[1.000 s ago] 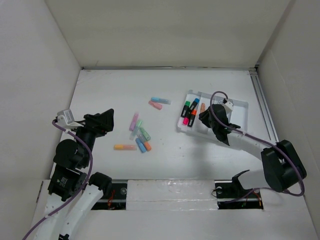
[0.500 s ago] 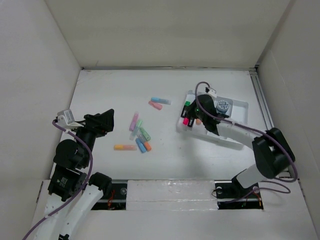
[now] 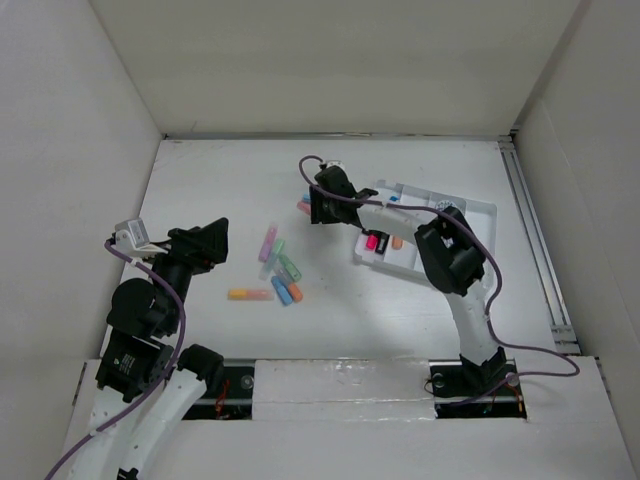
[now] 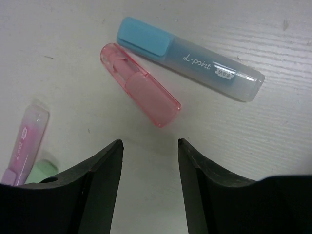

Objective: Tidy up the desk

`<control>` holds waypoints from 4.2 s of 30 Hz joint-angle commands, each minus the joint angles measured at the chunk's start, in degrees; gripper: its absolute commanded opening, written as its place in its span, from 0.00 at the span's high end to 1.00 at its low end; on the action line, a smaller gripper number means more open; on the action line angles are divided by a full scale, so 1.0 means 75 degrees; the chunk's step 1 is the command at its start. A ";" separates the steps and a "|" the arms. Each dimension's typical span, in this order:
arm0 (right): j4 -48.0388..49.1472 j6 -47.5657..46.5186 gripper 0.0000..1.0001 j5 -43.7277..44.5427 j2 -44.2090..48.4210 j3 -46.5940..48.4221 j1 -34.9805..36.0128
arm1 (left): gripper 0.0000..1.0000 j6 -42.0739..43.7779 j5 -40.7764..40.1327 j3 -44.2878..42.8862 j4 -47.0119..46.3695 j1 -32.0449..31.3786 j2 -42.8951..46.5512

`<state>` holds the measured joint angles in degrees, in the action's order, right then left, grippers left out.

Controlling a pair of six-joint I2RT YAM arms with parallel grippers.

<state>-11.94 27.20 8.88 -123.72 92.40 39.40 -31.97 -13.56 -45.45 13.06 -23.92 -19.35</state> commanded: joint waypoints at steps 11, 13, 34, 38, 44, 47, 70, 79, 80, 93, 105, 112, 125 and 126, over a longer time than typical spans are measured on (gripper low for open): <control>-0.1489 -0.0662 0.37 0.0292 -0.1164 0.1871 -0.0015 | 0.27 0.0102 0.0144 0.0072 -0.0429 -0.0021 -0.0091; -0.1617 -0.0662 0.33 0.0420 -0.1234 0.2046 -0.0015 | 0.27 0.0102 0.0156 0.0060 -0.0440 -0.0021 -0.0115; -0.2427 -0.1271 0.48 -0.0235 -0.2277 0.3711 -0.0015 | 0.28 0.0149 0.0261 0.0095 -0.0464 -0.0021 -0.0033; -0.2438 -0.1201 0.63 -0.0096 -0.2102 0.3396 0.0125 | 0.28 0.0161 0.0296 0.0095 -0.0464 -0.0021 -0.0009; -0.1468 -0.0699 0.87 -0.0210 -0.0979 0.1570 0.0442 | 0.28 0.0161 0.0320 0.0107 -0.0464 -0.0021 0.0038; -0.0192 0.0027 0.89 -0.0913 0.0274 0.0051 0.0442 | 0.28 0.0161 0.0343 0.0095 -0.0476 -0.0021 0.0014; 0.3257 0.3088 0.44 -0.1232 0.5620 -0.6367 -0.3624 | 0.28 0.0184 0.0484 0.0142 -0.0534 -0.0021 0.0003; 0.3397 0.2433 0.73 -0.1346 0.5623 -0.6017 -0.1764 | 0.28 0.0184 0.0519 0.0142 -0.0534 -0.0021 -0.0009; 0.3351 0.2362 0.86 -0.1291 0.5436 -0.5865 -0.1030 | 0.28 0.0196 0.0508 0.0154 -0.0546 -0.0021 -0.0009; 0.1126 0.1494 0.50 0.1123 0.2716 -0.3392 0.2785 | 0.28 0.0184 0.0507 0.0131 -0.0546 -0.0021 -0.0009; 0.0525 0.1506 0.71 0.2319 0.1566 -0.2148 0.3196 | 0.28 0.0196 0.0531 0.0142 -0.0569 -0.0021 -0.0044; 0.0468 0.1518 0.60 0.2635 0.1287 -0.2067 0.3267 | 0.28 0.0184 0.0543 0.0142 -0.0581 -0.0021 -0.0044; 0.0116 0.1400 0.56 0.2425 0.0536 -0.1328 0.2950 | 0.28 0.0196 0.0543 0.0154 -0.0558 -0.0021 -0.0009; 0.0093 0.1401 0.54 0.2413 0.0431 -0.1328 0.2950 | 0.28 0.0196 0.0543 0.0142 -0.0558 -0.0021 -0.0009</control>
<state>-9.85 38.15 27.05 -118.56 80.60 61.41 -31.29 -10.24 -44.60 11.79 -23.92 -19.29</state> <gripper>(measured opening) 0.448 0.720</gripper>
